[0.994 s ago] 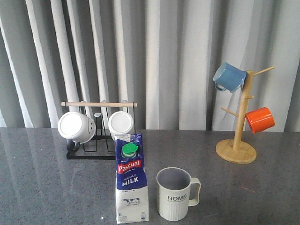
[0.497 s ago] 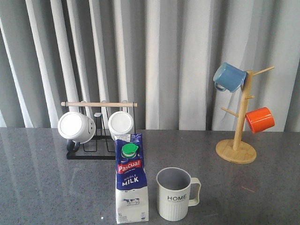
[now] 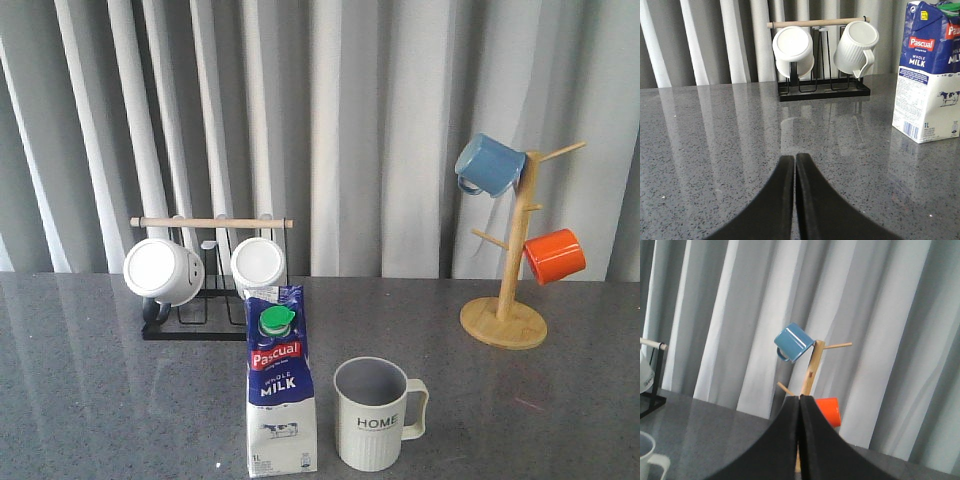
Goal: Place milk next to cup
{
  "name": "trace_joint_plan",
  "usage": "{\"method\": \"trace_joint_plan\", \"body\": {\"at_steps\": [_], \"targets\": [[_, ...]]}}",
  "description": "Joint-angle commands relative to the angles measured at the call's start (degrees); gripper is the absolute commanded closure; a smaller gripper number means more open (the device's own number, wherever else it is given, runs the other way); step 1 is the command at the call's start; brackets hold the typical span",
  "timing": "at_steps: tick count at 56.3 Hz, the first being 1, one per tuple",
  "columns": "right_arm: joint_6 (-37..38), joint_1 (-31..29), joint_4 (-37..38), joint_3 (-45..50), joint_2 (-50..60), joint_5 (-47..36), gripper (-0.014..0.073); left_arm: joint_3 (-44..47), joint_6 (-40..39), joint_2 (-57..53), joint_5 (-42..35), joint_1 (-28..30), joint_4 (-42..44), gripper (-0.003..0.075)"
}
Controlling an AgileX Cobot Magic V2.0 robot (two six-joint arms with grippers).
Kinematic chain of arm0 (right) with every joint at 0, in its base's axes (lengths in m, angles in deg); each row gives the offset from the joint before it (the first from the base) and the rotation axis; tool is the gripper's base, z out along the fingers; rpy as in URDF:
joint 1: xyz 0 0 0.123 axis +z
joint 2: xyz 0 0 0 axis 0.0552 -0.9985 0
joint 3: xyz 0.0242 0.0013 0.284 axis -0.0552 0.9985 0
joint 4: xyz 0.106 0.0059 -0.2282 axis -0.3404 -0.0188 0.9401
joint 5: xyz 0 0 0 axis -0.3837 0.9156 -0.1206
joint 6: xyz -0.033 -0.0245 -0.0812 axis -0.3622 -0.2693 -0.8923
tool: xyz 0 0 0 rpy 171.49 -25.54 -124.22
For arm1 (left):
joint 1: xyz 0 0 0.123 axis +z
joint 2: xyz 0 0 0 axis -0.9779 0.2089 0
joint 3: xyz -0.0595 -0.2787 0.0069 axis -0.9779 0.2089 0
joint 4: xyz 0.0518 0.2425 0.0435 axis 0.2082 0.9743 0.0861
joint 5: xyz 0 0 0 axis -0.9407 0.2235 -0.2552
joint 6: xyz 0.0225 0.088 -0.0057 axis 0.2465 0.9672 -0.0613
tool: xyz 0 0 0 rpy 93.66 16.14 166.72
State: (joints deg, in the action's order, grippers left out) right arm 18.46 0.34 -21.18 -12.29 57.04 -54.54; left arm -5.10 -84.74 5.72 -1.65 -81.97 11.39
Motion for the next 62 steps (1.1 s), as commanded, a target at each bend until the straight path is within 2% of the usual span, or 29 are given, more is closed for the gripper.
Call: {"method": "trace_joint_plan", "body": {"at_steps": [1,14,18,23,62], "targets": [[0.5,-0.5,0.5,6.9,6.9,-2.3,0.0602,-1.2,-0.6,-0.7,-4.1,0.1,-0.4,0.0726],[9.1,-0.5,0.5,26.8,26.3,-1.5,0.0602,-1.2,-0.6,-0.7,-4.1,0.1,-0.4,0.0726],[11.2,-0.5,1.6,26.3,31.2,7.6,0.0602,-1.2,-0.6,-0.7,-4.1,0.1,-0.4,0.0726],[11.2,-1.7,2.4,26.5,31.6,10.7,0.0602,-1.2,-0.6,-0.7,-4.1,0.1,-0.4,0.0726],[11.6,-2.5,2.2,26.5,31.6,10.8,0.0602,-1.2,-0.6,-0.7,-4.1,0.1,-0.4,0.0726]]}}
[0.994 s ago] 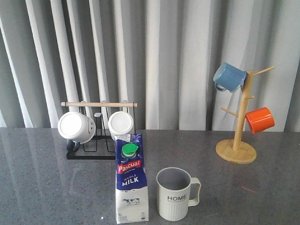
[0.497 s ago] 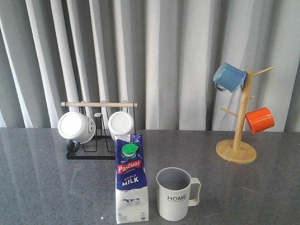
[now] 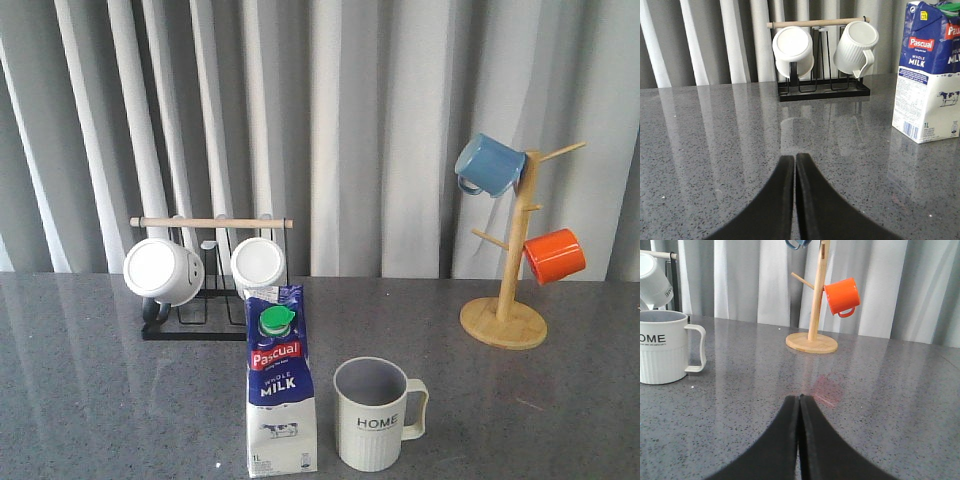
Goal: Place milk next to cup
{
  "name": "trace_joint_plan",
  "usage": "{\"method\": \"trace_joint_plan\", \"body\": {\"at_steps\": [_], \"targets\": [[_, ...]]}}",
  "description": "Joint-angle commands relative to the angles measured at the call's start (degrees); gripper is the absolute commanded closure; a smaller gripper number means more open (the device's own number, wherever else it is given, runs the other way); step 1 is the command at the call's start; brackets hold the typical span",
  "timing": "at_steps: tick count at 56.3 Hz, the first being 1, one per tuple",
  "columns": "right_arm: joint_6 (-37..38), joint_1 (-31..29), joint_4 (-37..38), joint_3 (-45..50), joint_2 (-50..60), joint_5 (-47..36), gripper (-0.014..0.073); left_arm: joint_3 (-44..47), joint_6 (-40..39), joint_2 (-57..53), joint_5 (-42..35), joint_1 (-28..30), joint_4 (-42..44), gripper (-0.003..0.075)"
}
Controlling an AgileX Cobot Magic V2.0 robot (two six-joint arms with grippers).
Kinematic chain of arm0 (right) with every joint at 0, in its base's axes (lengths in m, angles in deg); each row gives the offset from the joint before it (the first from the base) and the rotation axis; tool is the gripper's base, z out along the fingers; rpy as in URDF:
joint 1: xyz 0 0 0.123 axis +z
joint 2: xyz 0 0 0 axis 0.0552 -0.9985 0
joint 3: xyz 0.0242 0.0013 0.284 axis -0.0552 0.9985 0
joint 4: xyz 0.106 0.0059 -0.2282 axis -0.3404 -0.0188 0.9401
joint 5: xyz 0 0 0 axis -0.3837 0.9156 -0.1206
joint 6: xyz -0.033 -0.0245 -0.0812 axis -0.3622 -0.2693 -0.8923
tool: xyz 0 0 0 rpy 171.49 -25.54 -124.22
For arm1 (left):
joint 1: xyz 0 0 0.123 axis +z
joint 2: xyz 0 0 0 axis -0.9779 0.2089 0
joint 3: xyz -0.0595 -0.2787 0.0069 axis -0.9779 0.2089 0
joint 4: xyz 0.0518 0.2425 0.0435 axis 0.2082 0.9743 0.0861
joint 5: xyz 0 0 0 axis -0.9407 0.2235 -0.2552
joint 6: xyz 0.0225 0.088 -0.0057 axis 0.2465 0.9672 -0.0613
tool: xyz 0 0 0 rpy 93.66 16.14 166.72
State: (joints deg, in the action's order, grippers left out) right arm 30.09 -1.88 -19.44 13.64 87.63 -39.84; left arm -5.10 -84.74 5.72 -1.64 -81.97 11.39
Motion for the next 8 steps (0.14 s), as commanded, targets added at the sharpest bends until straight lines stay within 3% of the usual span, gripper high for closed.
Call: {"method": "trace_joint_plan", "body": {"at_steps": [1,8], "targets": [[0.0,-0.3,0.4,0.6,1.0,-3.9,0.0602,-1.2,-0.6,-0.7,-4.1,0.1,-0.4,0.0726],[0.0,-0.3,0.4,0.6,1.0,-3.9,0.0602,-1.2,-0.6,-0.7,-4.1,0.1,-0.4,0.0726]]}}
